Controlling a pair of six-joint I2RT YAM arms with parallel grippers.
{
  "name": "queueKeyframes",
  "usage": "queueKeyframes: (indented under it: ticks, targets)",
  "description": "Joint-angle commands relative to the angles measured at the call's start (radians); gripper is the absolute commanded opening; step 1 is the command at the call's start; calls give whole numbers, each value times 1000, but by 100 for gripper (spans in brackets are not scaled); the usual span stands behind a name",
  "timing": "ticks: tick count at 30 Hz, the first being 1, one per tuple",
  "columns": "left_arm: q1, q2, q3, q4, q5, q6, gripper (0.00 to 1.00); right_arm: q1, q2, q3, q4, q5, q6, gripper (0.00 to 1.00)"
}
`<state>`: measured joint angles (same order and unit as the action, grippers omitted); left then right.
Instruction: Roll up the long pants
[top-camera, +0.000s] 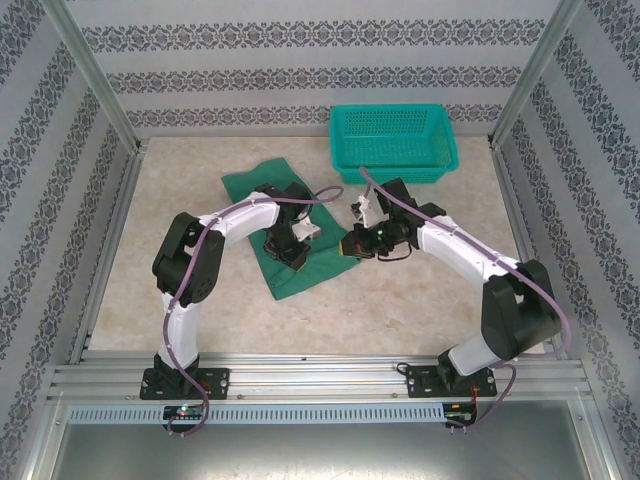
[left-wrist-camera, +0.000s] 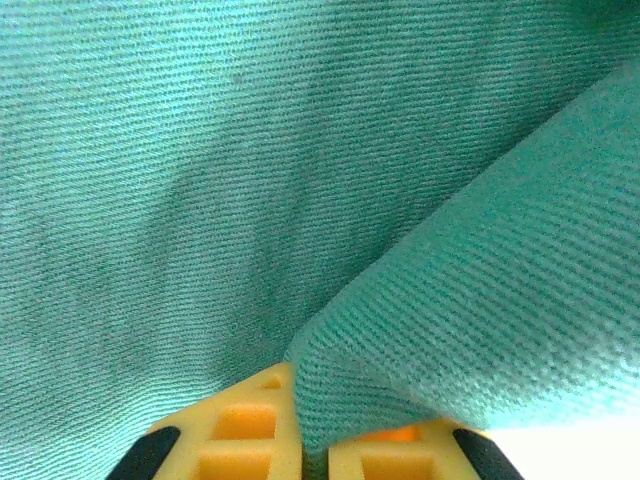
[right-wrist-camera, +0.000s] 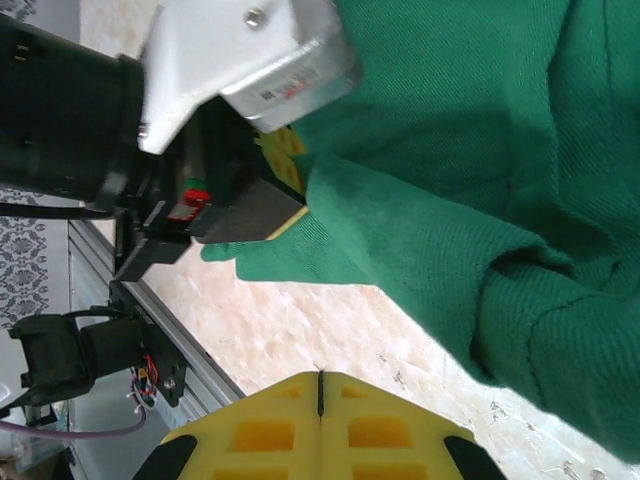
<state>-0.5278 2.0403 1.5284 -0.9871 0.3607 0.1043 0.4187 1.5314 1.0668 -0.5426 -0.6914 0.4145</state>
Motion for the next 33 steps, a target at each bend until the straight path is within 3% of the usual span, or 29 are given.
queueKeyframes:
  ticks: [1, 11, 16, 22, 28, 33]
  targets:
    - [20, -1, 2, 11, -19, -4, 11, 20, 8, 7, 7, -38, -27, 0]
    - [25, -16, -4, 29, -40, -7, 18, 22, 216, 76, 40, -22, -49, 0]
    - [23, -123, -48, 74, -70, -6, 23, 4, 362, 166, 87, -2, -33, 0]
    - [-2, -295, -120, 99, -201, 10, 28, -15, 461, 244, 133, 9, 21, 0]
    - [-130, -324, -196, 141, -224, 30, 28, -18, 524, 265, 126, 11, 32, 0]
    - [-337, -270, -233, 182, -529, 63, 38, -22, 495, 213, 149, 17, 42, 0]
